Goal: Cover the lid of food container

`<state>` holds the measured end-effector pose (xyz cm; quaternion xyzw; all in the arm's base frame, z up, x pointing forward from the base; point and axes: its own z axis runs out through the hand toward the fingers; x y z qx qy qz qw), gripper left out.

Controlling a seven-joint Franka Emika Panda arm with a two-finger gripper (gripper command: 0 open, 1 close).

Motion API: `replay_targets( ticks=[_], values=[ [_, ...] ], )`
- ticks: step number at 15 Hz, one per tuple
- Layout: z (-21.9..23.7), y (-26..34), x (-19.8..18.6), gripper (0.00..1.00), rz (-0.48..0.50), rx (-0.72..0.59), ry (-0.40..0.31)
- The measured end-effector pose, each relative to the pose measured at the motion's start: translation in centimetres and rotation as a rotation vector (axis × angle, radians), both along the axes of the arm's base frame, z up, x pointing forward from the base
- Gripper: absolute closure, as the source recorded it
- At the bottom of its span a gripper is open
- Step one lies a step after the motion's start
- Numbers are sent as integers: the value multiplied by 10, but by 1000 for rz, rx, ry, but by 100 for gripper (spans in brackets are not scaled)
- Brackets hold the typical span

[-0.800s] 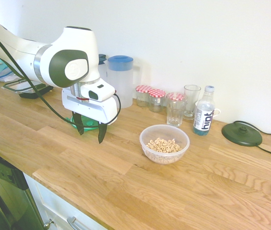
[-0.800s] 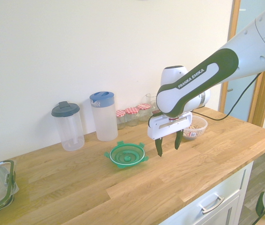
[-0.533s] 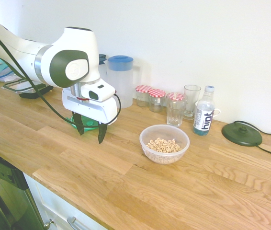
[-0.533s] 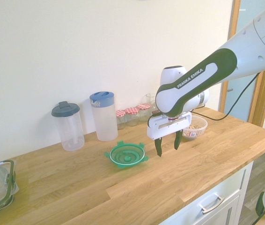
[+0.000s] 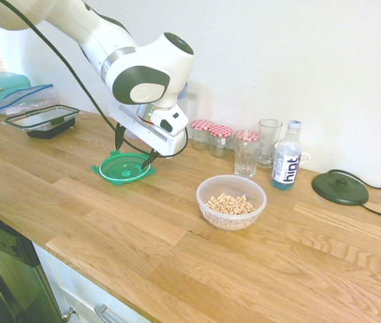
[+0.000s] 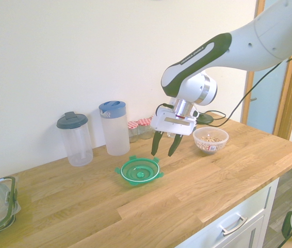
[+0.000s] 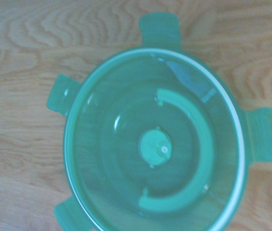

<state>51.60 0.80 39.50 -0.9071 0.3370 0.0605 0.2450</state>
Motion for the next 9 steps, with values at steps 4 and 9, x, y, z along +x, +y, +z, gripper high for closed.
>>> replay_targets(
  ticks=[4, 9],
  values=[
    [-14, -7, 41, 0, 12, 29, -15],
    [-36, -43, 64, 0, -15, 29, 12]
  ],
)
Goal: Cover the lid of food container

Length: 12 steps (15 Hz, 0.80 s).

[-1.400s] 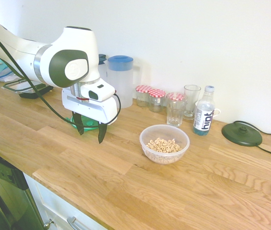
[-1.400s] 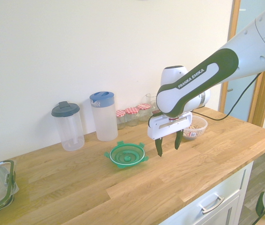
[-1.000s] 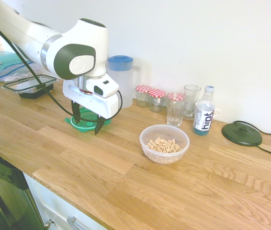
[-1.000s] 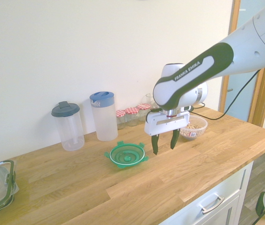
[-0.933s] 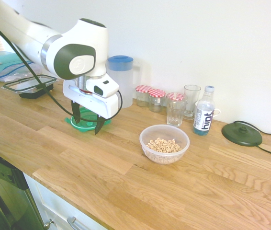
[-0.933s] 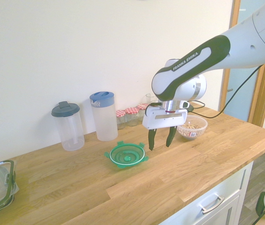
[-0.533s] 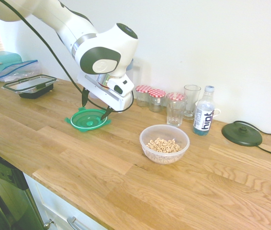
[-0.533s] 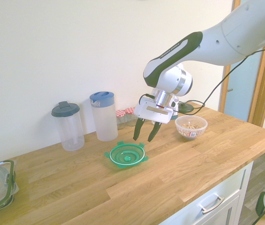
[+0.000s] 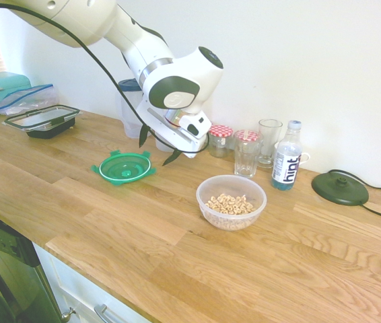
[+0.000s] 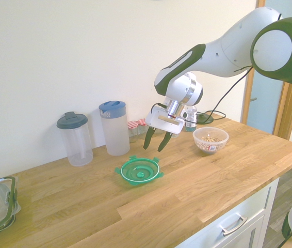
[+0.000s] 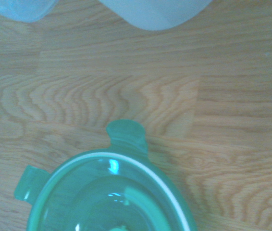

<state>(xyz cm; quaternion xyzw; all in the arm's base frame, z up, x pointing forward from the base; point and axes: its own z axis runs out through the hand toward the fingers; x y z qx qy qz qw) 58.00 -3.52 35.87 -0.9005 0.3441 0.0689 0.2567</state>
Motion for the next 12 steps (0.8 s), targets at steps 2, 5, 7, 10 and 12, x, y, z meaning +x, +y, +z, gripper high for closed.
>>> replay_targets(
  ticks=[2, 5, 7, 10, 12],
  values=[
    [-22, -3, 0, 0, 6, 16, 30],
    [-35, 1, -5, 0, 7, 66, 45],
    [-40, 7, -11, 0, -7, 121, 44],
    [-49, 19, -23, 0, -38, 205, 44],
    [-54, 27, -32, 100, -56, 252, 45]
  ],
)
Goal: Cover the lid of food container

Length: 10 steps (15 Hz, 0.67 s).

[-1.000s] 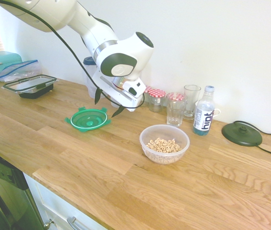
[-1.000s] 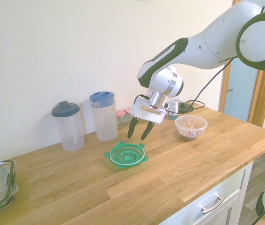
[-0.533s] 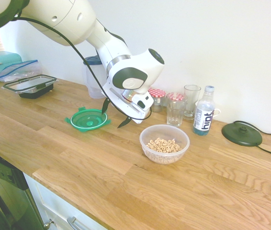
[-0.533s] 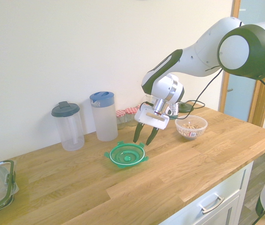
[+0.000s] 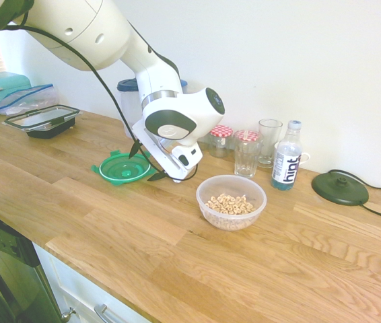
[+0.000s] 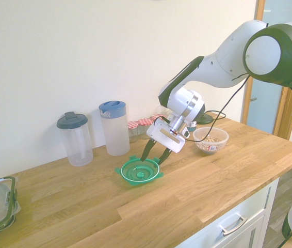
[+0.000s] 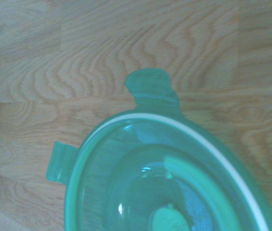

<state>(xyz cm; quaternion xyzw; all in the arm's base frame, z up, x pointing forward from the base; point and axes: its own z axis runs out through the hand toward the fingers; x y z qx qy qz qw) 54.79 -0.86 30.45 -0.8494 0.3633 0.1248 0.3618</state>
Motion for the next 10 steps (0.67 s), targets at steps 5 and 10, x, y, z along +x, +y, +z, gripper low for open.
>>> replay_targets(
  ticks=[5, 10],
  values=[
    [-8, 5, -17, 100, -42, 69, -1],
    [-16, 4, -24, 100, -36, 71, -18]
  ],
)
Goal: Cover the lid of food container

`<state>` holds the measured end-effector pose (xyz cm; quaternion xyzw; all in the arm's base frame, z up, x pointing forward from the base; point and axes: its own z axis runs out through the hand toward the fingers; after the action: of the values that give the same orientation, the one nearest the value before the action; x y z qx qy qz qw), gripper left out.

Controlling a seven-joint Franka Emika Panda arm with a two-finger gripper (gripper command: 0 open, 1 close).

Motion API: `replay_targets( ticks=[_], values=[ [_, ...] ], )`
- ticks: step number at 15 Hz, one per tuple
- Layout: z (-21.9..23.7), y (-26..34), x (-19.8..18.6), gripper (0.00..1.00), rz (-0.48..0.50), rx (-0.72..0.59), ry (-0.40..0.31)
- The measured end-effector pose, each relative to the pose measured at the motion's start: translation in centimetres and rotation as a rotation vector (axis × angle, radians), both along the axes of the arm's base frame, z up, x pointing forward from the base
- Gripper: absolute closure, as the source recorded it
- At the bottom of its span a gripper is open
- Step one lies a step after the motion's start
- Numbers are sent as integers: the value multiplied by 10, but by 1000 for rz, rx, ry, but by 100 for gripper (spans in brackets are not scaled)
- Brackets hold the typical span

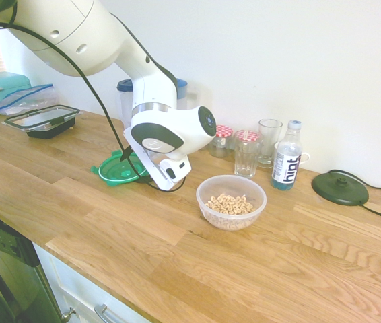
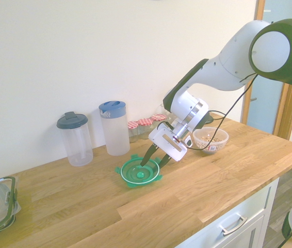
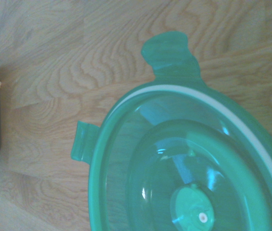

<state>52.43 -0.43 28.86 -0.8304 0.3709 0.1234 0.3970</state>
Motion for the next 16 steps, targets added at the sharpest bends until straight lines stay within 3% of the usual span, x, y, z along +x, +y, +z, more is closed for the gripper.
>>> replay_targets(
  ticks=[6, 11, 16],
  values=[
    [-15, 1, -12, 100, -21, 30, -18],
    [-16, 5, -30, 100, -21, -19, -43],
    [-16, 11, -48, 100, -10, -20, -28]
  ],
)
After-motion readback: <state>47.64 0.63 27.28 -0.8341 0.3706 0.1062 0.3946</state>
